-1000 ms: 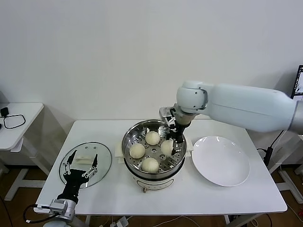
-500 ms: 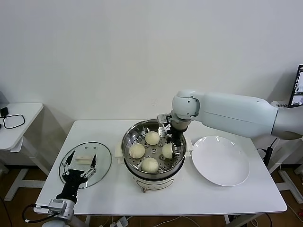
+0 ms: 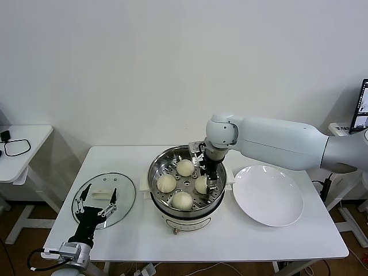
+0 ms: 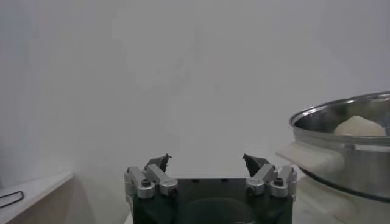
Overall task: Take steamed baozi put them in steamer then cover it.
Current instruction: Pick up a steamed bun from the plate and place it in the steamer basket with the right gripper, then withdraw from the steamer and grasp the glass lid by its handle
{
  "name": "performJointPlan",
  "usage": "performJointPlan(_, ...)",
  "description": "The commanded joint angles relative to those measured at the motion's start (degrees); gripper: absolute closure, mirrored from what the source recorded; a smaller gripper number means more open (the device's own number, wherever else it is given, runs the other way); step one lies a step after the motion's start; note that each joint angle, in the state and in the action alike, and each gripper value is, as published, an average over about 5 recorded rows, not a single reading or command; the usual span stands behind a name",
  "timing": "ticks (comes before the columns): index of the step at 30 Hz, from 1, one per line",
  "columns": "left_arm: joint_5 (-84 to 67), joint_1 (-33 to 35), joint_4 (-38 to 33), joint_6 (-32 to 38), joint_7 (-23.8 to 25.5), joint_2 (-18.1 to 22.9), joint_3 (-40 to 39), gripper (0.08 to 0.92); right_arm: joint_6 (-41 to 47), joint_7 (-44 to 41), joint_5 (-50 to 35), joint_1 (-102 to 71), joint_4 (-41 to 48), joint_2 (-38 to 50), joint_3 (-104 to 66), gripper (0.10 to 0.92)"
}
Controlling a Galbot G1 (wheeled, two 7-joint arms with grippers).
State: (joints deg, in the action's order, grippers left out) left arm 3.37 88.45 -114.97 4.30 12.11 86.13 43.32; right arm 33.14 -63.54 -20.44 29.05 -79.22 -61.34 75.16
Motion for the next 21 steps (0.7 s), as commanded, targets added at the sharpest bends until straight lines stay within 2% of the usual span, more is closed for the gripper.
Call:
performJointPlan(1,0.13,0.04,-0.01,0.07,0.02,0.04,-0.08,0.177,-0.02,0.13,-0.02,-0.56,-0.2,0.65,-2.35,0.273)
performJointPlan(5,0.23,0.14,-0.18,0.05,0.01,0.01,-0.24,0.177,-0.29,-0.69,-2.11,1.7,-1.39,3.09,-5.09,0.212)
performJointPlan(14,0.6,0.27,-0.8,0.03,-0.25,0.0,-1.53,0.177,-1.53,-3.38,-7.53,7.96,-5.15,14.07,-10.5,0.203)
performJointPlan(21,0.94,0.5,-1.3,0.28,-0.54,0.26,-2.27,0.177,-2.67,-2.54,-7.91,-2.65,-8.53,25.6,-25.15,0.203)
